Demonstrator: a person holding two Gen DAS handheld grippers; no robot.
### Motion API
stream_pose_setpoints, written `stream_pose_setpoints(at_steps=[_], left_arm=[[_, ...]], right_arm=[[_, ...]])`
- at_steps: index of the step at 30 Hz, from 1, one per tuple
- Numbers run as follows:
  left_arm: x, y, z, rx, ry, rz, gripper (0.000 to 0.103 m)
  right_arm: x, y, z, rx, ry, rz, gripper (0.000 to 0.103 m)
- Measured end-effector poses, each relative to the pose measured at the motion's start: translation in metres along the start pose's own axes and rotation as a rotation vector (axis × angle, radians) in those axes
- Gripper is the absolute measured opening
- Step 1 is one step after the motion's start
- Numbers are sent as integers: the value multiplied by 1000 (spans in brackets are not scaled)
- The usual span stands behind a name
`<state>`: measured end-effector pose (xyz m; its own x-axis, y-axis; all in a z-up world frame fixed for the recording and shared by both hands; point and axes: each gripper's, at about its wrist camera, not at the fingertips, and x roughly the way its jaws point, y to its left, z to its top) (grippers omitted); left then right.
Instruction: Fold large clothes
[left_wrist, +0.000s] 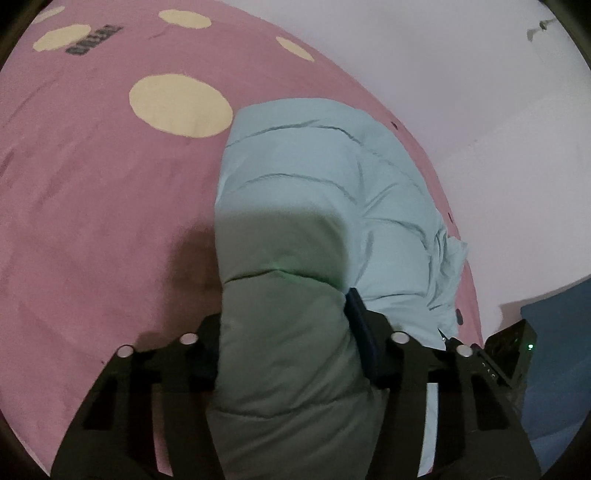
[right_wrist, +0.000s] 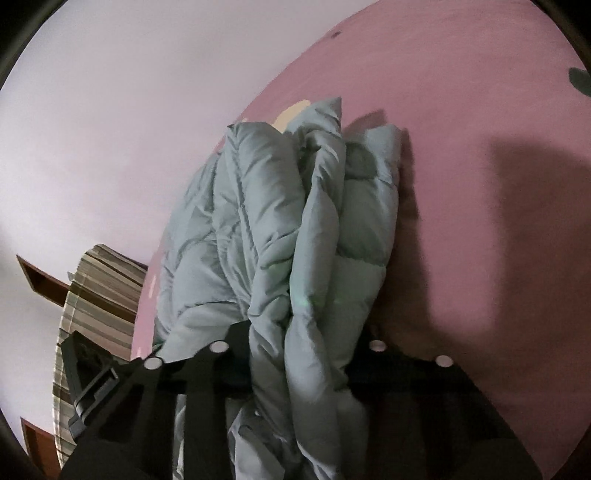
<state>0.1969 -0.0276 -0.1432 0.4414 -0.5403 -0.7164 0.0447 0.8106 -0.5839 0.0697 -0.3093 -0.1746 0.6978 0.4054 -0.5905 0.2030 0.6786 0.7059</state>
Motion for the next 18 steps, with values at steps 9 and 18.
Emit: stream_pose_setpoints(at_steps=[9,18], left_arm=[[-31,-4,14,21,-84,46,42],[-77,35,52,-32,-190,95,41]], right_arm=[[9,41,5,-99,-22,47,26],[58,100,14,-178,15,137,26]])
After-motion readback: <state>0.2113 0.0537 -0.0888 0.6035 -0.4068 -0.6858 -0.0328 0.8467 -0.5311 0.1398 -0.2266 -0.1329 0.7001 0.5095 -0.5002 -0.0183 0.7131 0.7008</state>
